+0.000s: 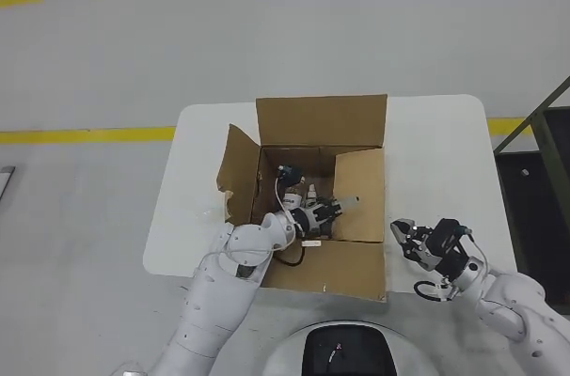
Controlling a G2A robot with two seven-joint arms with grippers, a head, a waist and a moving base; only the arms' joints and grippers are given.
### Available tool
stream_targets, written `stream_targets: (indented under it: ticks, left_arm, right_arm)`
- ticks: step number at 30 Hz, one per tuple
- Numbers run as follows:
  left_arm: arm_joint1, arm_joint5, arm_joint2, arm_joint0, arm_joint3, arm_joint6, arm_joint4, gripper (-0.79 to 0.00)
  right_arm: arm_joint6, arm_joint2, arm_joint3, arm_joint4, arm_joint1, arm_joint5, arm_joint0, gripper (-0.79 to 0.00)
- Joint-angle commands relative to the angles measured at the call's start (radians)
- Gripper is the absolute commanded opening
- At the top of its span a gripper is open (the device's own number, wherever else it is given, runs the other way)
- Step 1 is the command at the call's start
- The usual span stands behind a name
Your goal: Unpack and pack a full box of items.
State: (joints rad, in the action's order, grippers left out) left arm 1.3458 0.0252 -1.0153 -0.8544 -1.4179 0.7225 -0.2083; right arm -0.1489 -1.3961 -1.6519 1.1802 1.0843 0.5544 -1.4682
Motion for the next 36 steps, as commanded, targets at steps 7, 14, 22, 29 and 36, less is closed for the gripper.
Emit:
stream_targets:
  ticks: [7, 14, 22, 29, 36]
  left_arm:
    - [0.007, 0.002, -0.003, -0.024, -0.059, 0.010, 0.145, 0.000]
    - [0.010, 0.002, -0.008, -0.018, -0.107, 0.004, 0.198, 0.000]
    - [0.023, 0.033, 0.023, 0.040, -0.177, 0.020, 0.247, 0.000]
    - [0.048, 0.097, 0.127, 0.125, -0.126, 0.065, 0.246, 0.000]
    - [0.080, 0.151, 0.230, 0.187, -0.057, 0.082, 0.252, 0.000]
  right_arm:
    - [-0.001, 0.001, 0.004, -0.026, 0.003, -0.005, 0.007, -0.785]
    - [0.009, -0.067, -0.021, -0.133, 0.001, -0.048, -0.021, -0.616]
    - [0.099, -0.210, -0.085, -0.390, -0.008, -0.029, -0.075, -0.428]
    - [0.243, -0.318, -0.141, -0.713, -0.017, -0.004, -0.109, -0.314]
    - [0.378, -0.403, -0.134, -1.011, -0.026, 0.000, -0.086, -0.200]
